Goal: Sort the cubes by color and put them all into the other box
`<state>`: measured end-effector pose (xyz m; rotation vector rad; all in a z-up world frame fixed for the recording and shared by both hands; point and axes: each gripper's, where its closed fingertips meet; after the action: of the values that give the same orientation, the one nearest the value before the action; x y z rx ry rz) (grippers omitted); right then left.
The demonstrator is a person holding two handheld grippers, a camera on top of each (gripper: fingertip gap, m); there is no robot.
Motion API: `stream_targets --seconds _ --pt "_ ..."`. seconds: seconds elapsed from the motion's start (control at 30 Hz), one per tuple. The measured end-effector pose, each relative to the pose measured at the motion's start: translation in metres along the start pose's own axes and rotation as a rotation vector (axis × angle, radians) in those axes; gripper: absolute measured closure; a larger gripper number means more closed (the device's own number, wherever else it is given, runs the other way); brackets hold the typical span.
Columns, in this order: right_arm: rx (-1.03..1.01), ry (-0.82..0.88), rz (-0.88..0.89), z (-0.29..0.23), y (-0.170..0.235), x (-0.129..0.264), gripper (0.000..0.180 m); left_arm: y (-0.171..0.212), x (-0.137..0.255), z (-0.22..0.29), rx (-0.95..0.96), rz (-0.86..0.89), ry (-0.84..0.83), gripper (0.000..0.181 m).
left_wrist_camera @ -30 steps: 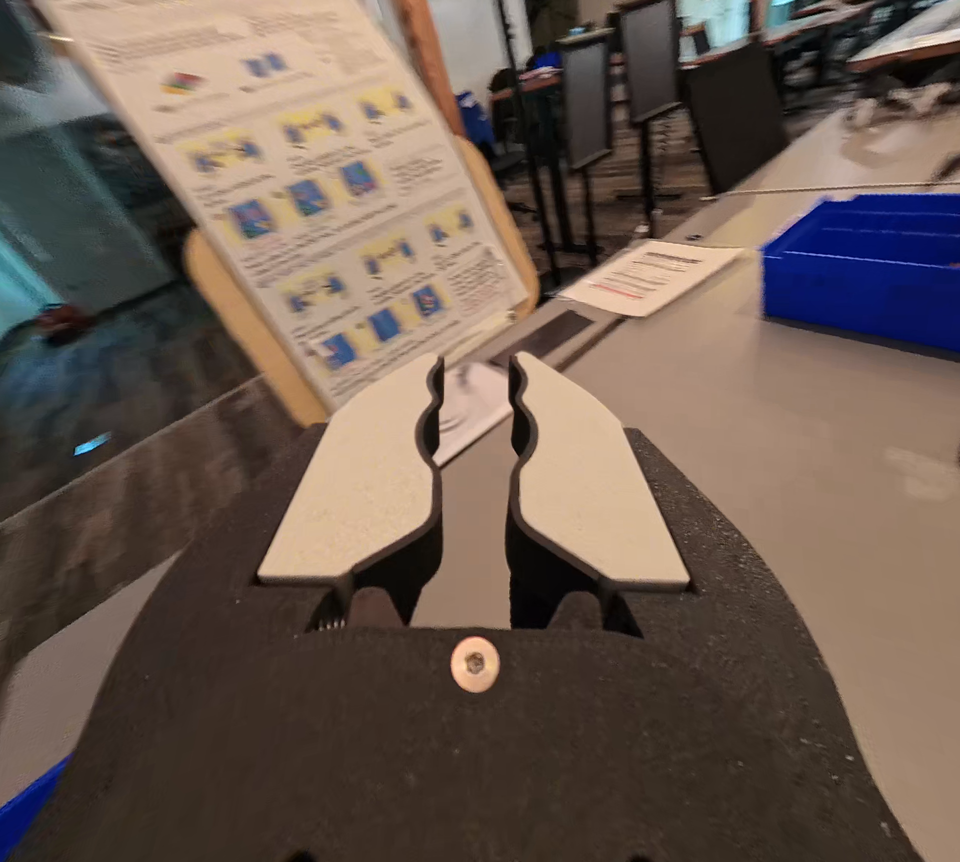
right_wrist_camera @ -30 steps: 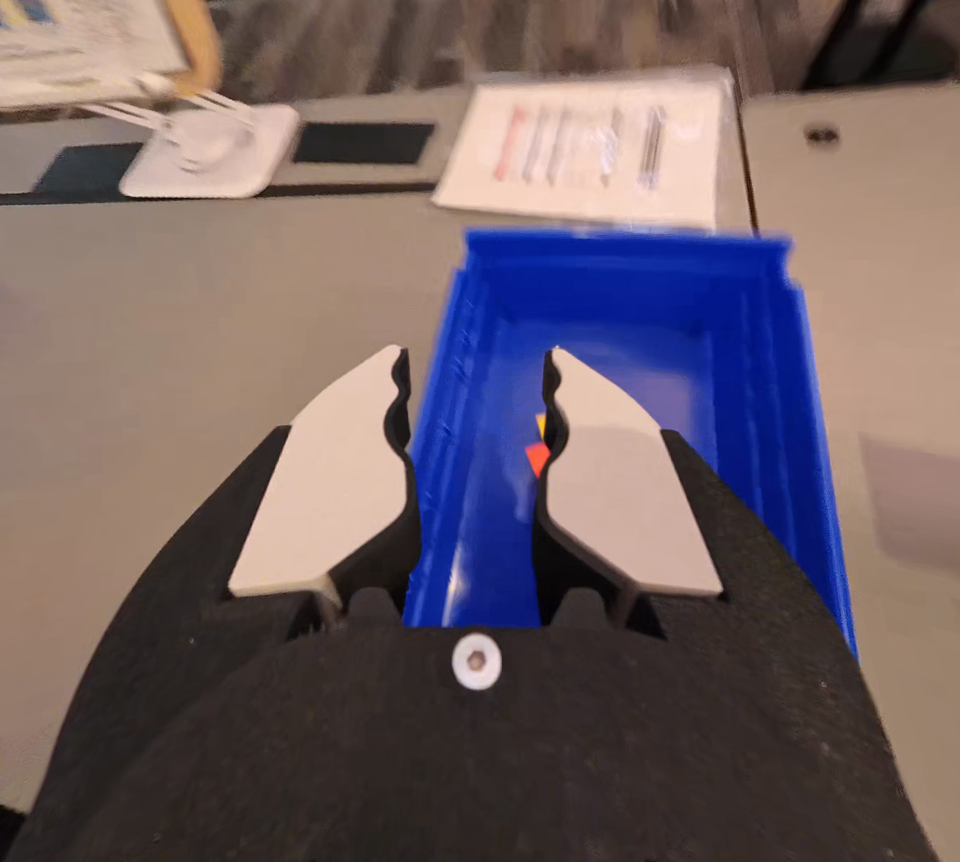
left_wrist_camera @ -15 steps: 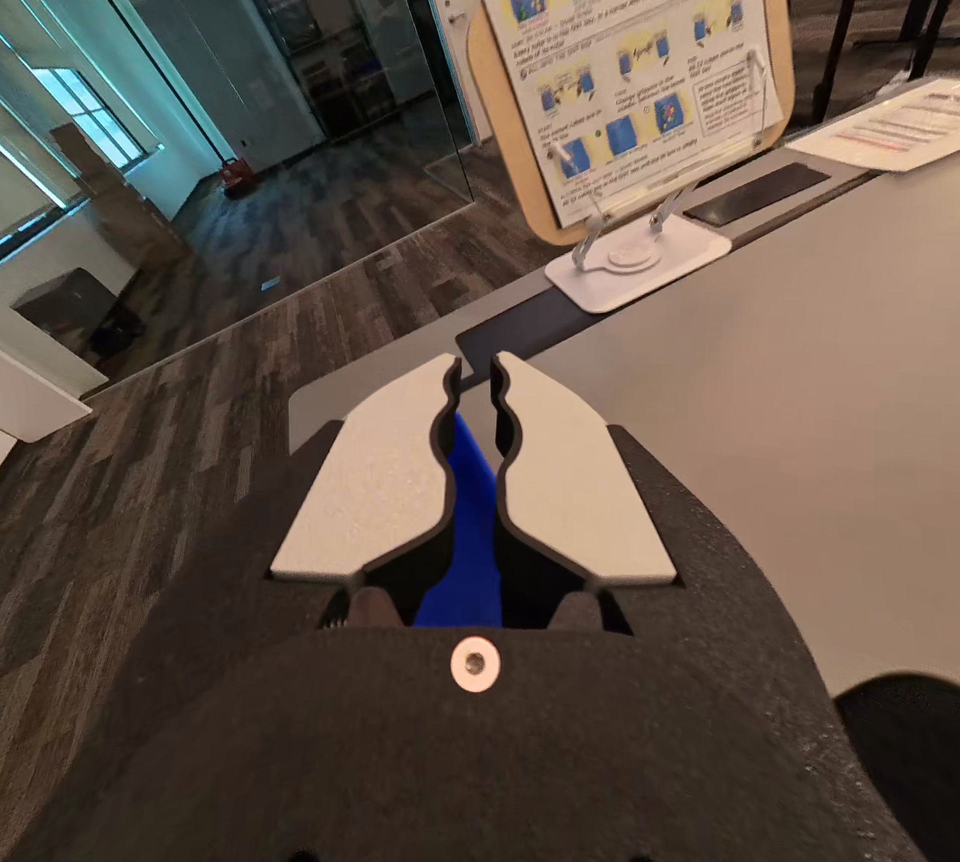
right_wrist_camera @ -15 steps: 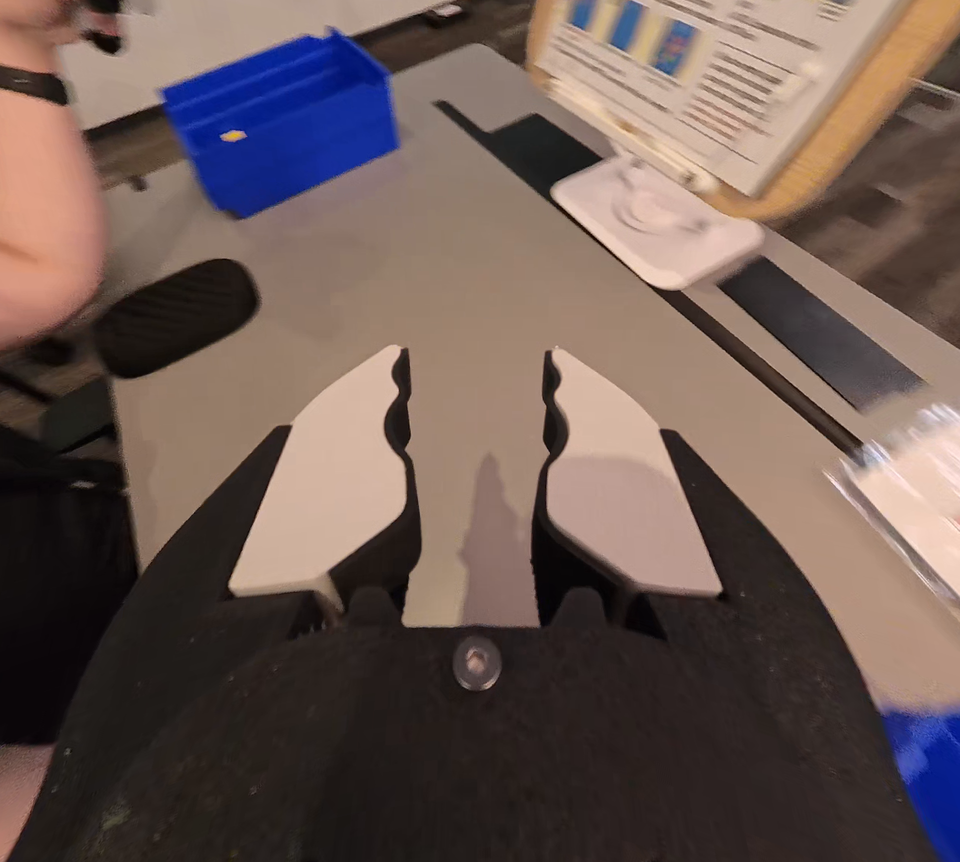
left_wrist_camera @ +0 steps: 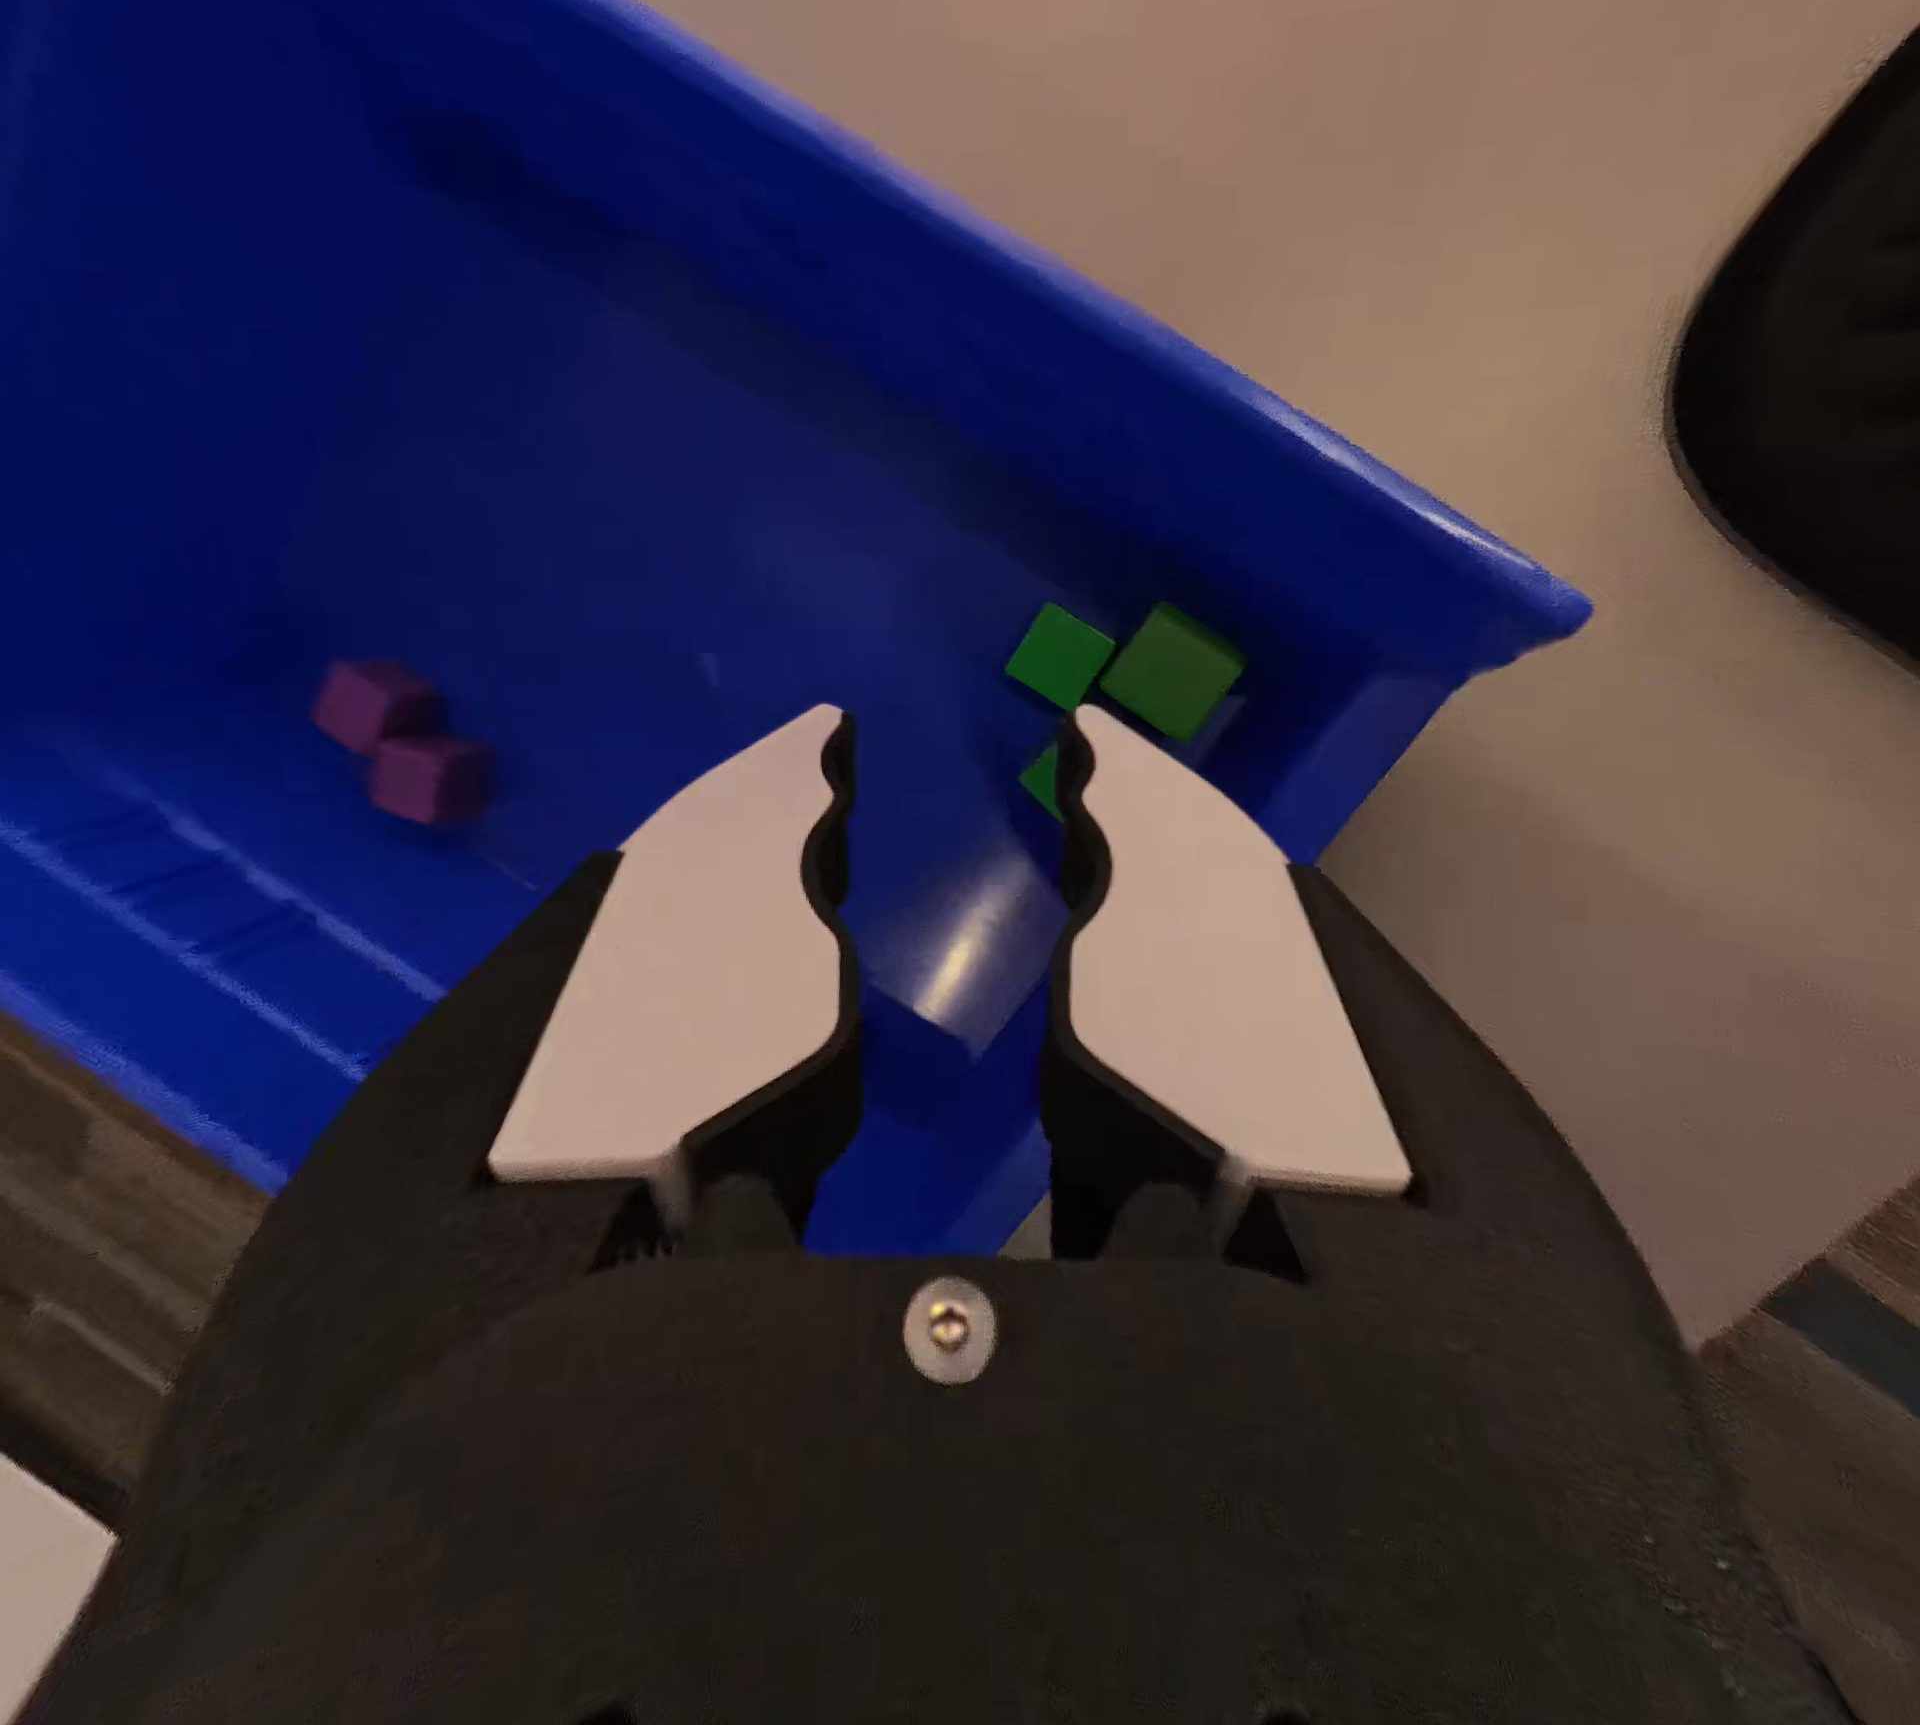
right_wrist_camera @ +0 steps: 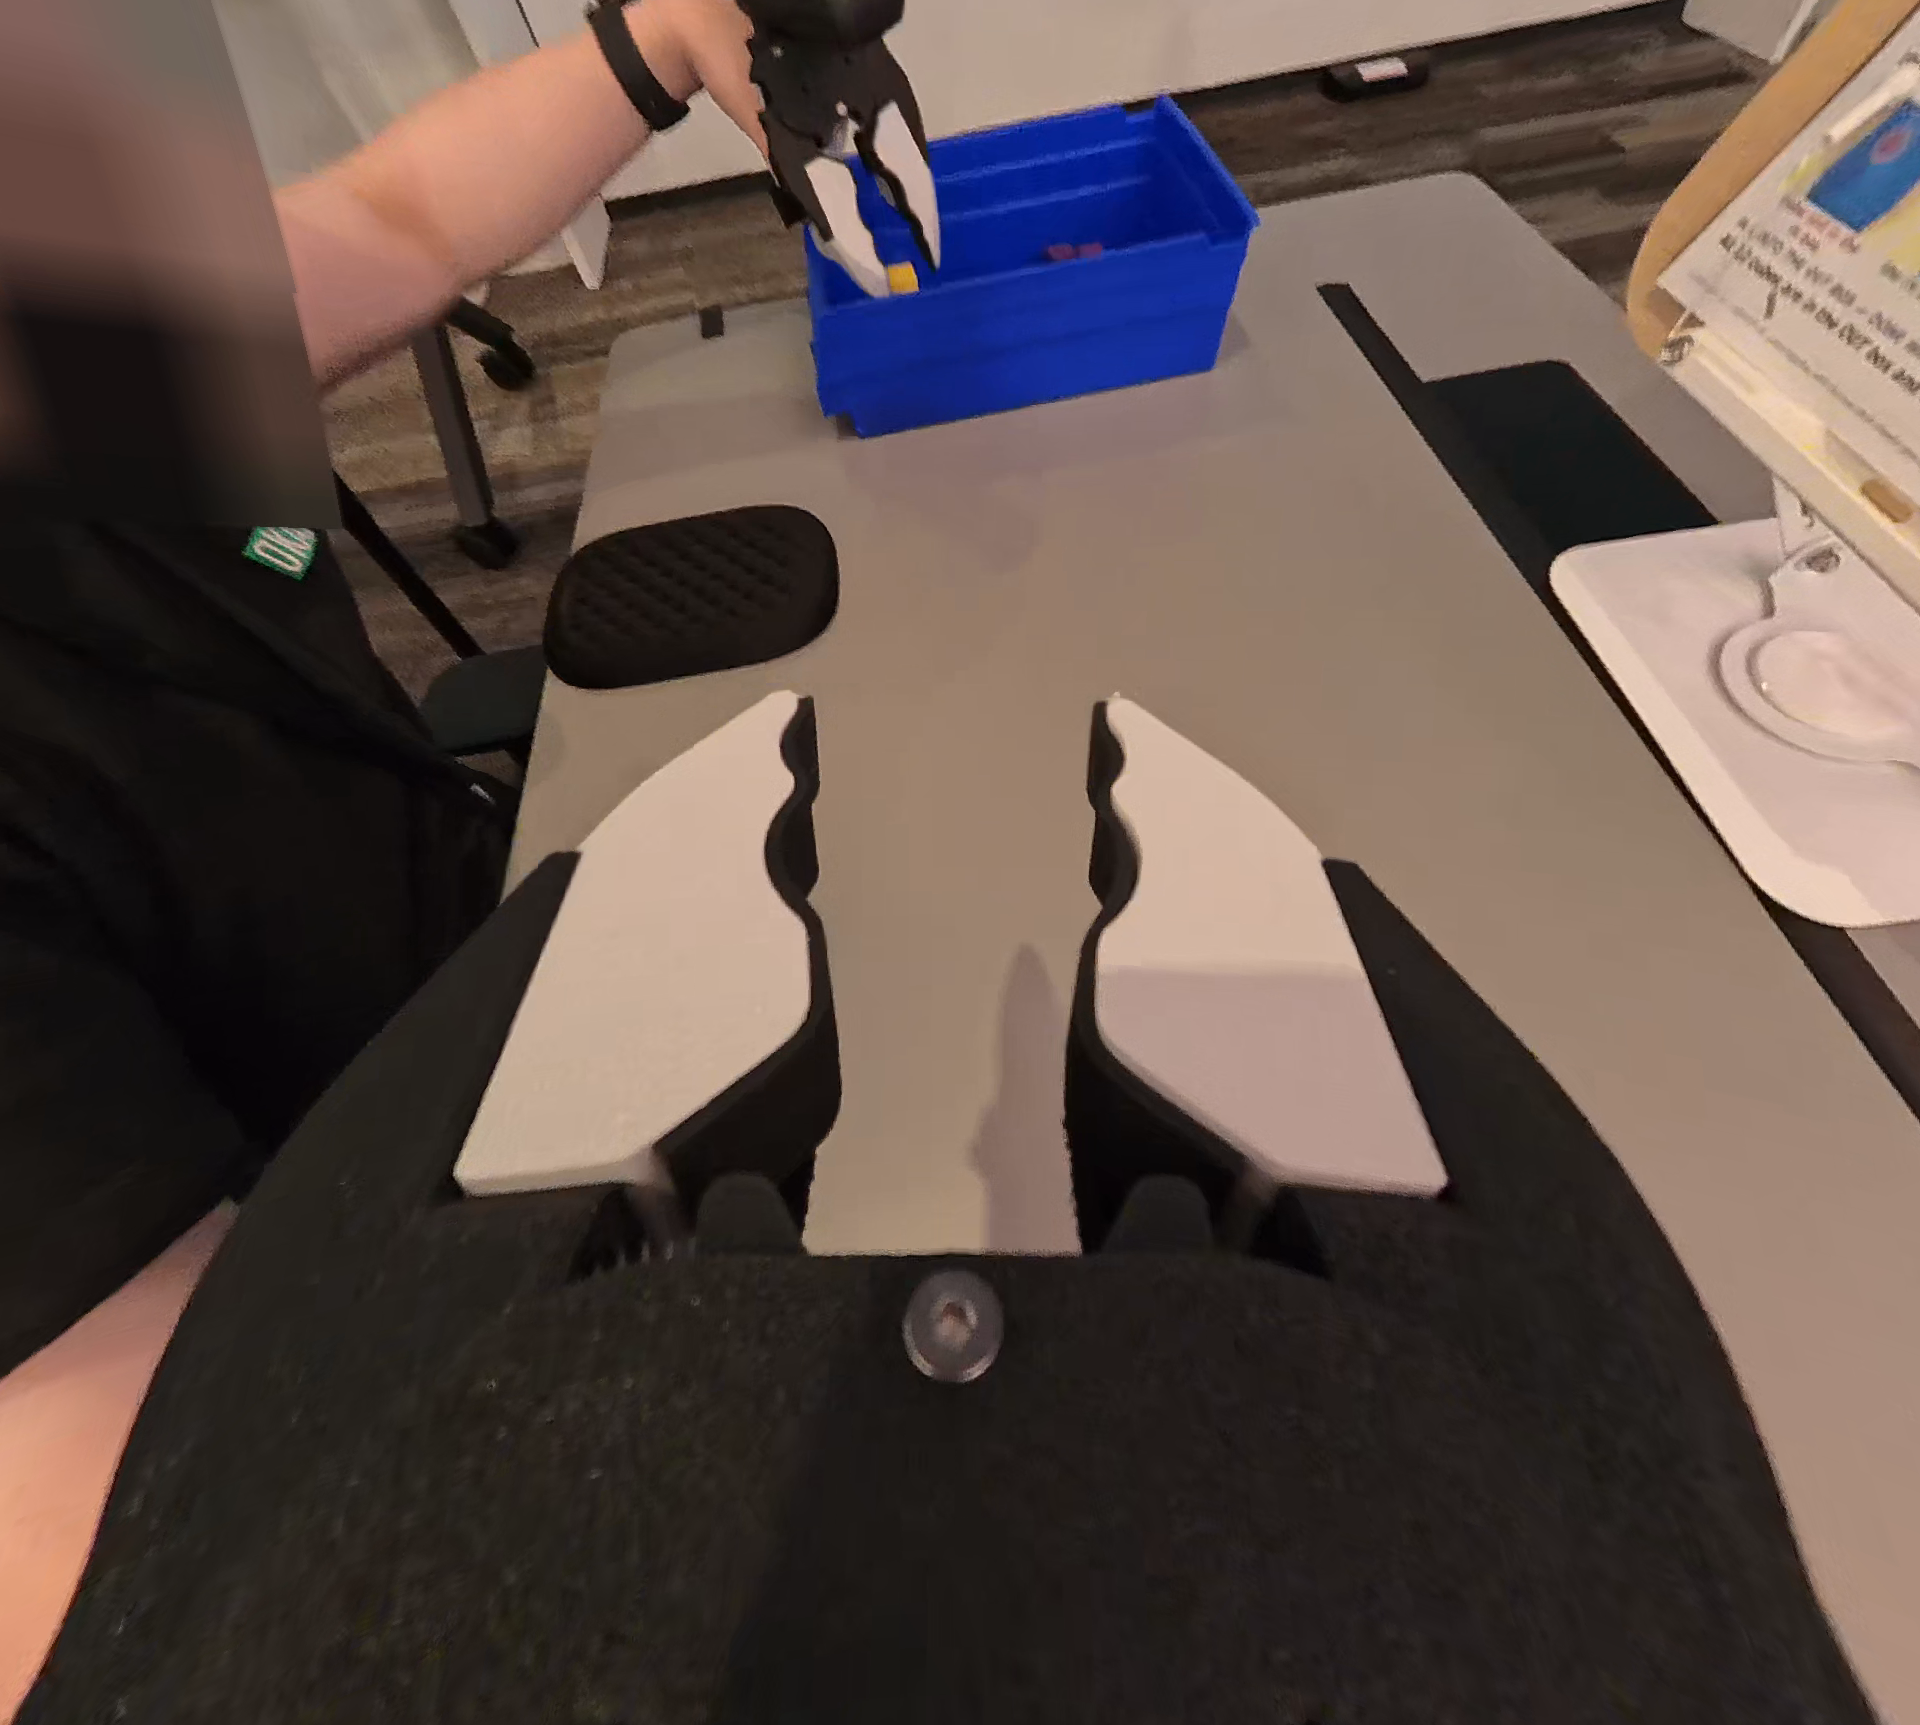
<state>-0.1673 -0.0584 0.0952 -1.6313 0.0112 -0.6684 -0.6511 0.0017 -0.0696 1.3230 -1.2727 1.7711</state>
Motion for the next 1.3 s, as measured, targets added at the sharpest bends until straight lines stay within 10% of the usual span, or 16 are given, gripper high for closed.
stream_targets --seconds 0.67,1.3 --pt "-0.075 0.01 -0.104 0.016 0.033 -0.008 0.13 0.038 -0.036 0.001 0.89 -0.043 0.045 0.135" --pt "-0.049 -0.028 -0.163 0.01 0.045 -0.011 0.13 0.02 -0.058 0.016 0.949 -0.033 0.099 0.134"
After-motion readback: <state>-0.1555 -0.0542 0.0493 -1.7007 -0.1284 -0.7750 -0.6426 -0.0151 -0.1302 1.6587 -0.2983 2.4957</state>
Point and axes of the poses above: each gripper's, where its closed fingertips meet, x back along the fingers, y out of its underside, z = x × y across the jaws, and after that the axes turned 13 degrees about y, right-handed
